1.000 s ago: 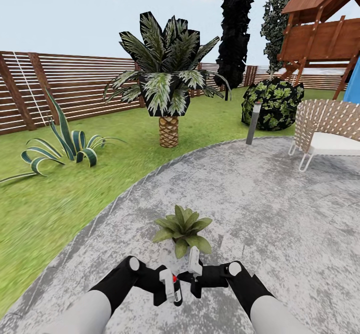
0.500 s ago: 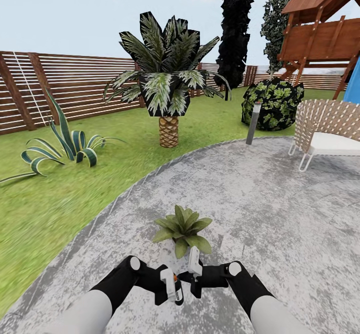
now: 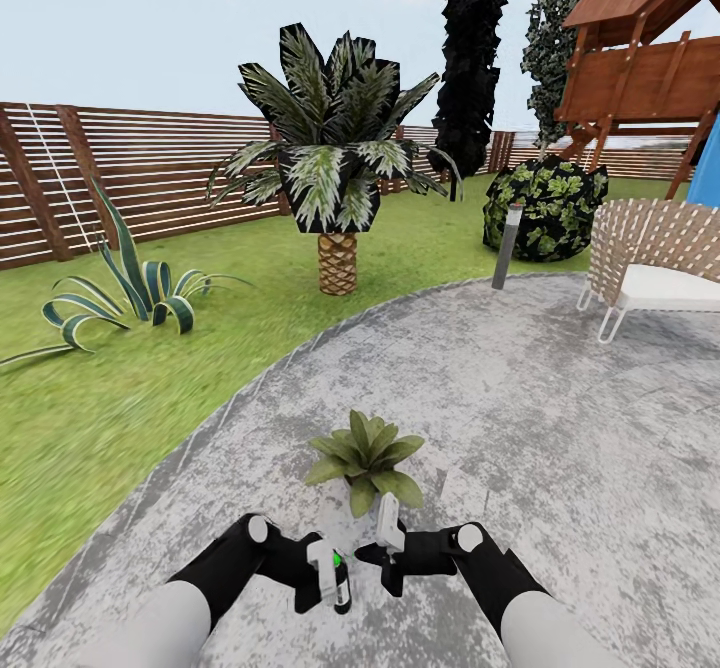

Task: Pick up the pesticide atomizer in the garden and spray insectifuge to fully cover both potted plants in the garden.

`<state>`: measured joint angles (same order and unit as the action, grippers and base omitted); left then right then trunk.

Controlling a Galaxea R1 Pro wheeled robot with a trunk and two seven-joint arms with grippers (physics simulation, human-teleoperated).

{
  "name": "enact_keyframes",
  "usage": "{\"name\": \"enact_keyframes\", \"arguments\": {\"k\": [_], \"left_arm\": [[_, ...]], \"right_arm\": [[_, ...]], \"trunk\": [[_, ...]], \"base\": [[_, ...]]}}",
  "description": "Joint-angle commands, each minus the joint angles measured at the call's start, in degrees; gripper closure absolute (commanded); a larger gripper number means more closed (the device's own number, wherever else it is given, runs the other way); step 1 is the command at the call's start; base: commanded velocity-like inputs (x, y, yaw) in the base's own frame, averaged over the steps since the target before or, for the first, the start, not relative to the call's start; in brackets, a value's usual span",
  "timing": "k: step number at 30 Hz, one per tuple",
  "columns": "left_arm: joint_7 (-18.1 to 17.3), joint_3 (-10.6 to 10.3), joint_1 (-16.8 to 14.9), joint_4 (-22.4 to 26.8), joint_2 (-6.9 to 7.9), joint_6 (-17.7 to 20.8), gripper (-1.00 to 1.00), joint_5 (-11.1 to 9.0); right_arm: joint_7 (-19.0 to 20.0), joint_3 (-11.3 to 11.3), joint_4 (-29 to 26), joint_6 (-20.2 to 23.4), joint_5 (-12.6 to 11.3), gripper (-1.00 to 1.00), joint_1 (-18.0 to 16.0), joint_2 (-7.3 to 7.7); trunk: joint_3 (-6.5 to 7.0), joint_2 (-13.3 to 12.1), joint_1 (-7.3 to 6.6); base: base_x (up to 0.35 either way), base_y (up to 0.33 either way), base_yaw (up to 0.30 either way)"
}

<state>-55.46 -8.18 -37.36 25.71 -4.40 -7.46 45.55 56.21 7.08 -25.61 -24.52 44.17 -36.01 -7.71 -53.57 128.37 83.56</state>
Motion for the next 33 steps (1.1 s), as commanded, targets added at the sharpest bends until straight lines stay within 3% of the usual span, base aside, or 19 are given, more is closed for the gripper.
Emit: {"name": "enact_keyframes", "arguments": {"k": [1, 5, 11, 12, 14, 16, 19, 20, 23, 24, 27, 28, 29, 30, 31, 33], "left_arm": [[0.0, 0.0, 0.0, -0.01, 1.07, -0.53, 1.0, 0.5], [0.09, -0.08, 0.11, -0.1, 5.58, -0.46, 1.0, 0.58], [0.16, -0.05, 0.41, 0.12, 9.62, -0.47, 1.0, 0.54], [0.19, 0.11, 0.4, 0.25, 10.24, -0.49, 1.0, 0.52], [0.96, 0.65, 0.39, 0.36, 11.88, -0.08, 1.0, 0.35], [3.56, 3.13, 0.37, 0.2, 14.1, 0.22, 1.0, 0.05], [5.05, 11.36, 0.6, -0.14, 15.57, 0.42, 1.0, 0.05], [5.13, 12.88, 0.64, -0.14, 15.66, 0.46, 1.0, 0.12], [5.39, 15.61, 0.7, 0.15, 15.66, 1.38, 1.0, 0.14], [5.7, 16.02, 0.69, 0.4, 15.52, 3.4, 1.0, 0.0], [6.71, 16.32, 0.62, 0.65, 15.04, 9.1, 1.0, -1.61], [7.16, 16.38, 0.43, 0.7, 14.8, 11.33, 1.0, -3.7], [7.3, 16.37, 0.23, 0.72, 14.52, 12.68, 1.0, -5.21], [7.45, 16.27, -0.02, 0.73, 14.01, 15.68, 1.0, -7.9], [7.42, 16.22, -0.14, 0.7, 13.91, 18.54, 1.0, -9.45], [7.52, 16.16, -0.78, 0.78, 13.95, 24.42, 1.0, -10.94]], "right_arm": [[0.31, 0.48, -0.05, -0.18, 0.45, 1.0, -0.03, -0.08], [0.31, 0.48, -0.05, -0.23, 0.46, 1.0, -0.03, -0.03], [0.29, 0.55, -0.05, -0.27, 0.48, 1.0, -0.03, 0.14], [0.27, 0.59, -0.01, -0.27, 0.48, -1.0, -0.03, 0.28], [0.21, 0.64, 0.04, -0.27, 0.55, -1.0, -0.03, 0.83], [0.03, 0.65, 0.19, -0.27, 0.55, -1.0, -0.03, 2.4], [-0.83, 0.71, 0.61, -0.33, 0.49, -1.0, 0.03, 4.32], [-2.07, 0.73, 1.24, -0.34, 0.47, -1.0, 0.09, 4.68], [-14.12, 0.74, 7.69, -0.37, 0.13, -1.0, 0.25, 5.44], [-21.55, 0.79, 10.6, -0.36, 0.04, -1.0, 0.29, 5.52], [-39.02, 0.92, 16.27, -0.36, -0.6, -1.0, 0.35, 5.63], [-47.24, 0.92, 18.16, -0.35, -1.98, -1.0, 0.38, 5.61], [-52.21, 0.92, 19.04, -0.35, -3.18, -1.0, 0.41, 5.61], [-60.43, 0.92, 20.24, -0.35, -6.23, -1.0, 0.54, 5.62], [-64.28, 0.96, 20.99, -0.35, -8.96, -1.0, 0.96, 5.67], [-67.36, 1.01, 21.62, -0.35, -14.84, -1.0, 2.03, 5.93]], "trunk": [[-0.05, 0.02, -0.01], [-0.05, 0.02, -0.01], [-0.05, 0.02, -0.01], [-0.05, 0.02, -0.01], [-0.05, 0.02, -0.01], [-0.05, 0.02, -0.01], [-0.05, 0.02, -0.01], [-0.05, 0.02, -0.01], [-0.05, 0.02, -0.01], [-0.05, 0.02, -0.01], [-0.05, 0.02, -0.01], [-0.05, 0.02, -0.01], [-0.05, 0.02, -0.01], [-0.05, 0.02, -0.01], [-0.05, 0.02, -0.01], [-0.05, 0.02, -0.01]], "base": [[0.0, 0.0, 0.0], [0.0, 0.0, 0.0], [0.0, 0.0, 0.0], [0.0, 0.0, 0.0], [0.0, 0.0, 0.0], [0.0, 0.0, 0.0], [0.0, 0.0, 0.0], [0.0, 0.0, 0.0], [0.0, 0.0, 0.0], [0.0, 0.0, 0.0], [0.0, 0.0, 0.0], [0.0, 0.0, 0.0], [0.0, 0.0, 0.0], [0.0, 0.0, 0.0], [0.0, 0.0, 0.0], [0.0, 0.0, 0.0]]}}
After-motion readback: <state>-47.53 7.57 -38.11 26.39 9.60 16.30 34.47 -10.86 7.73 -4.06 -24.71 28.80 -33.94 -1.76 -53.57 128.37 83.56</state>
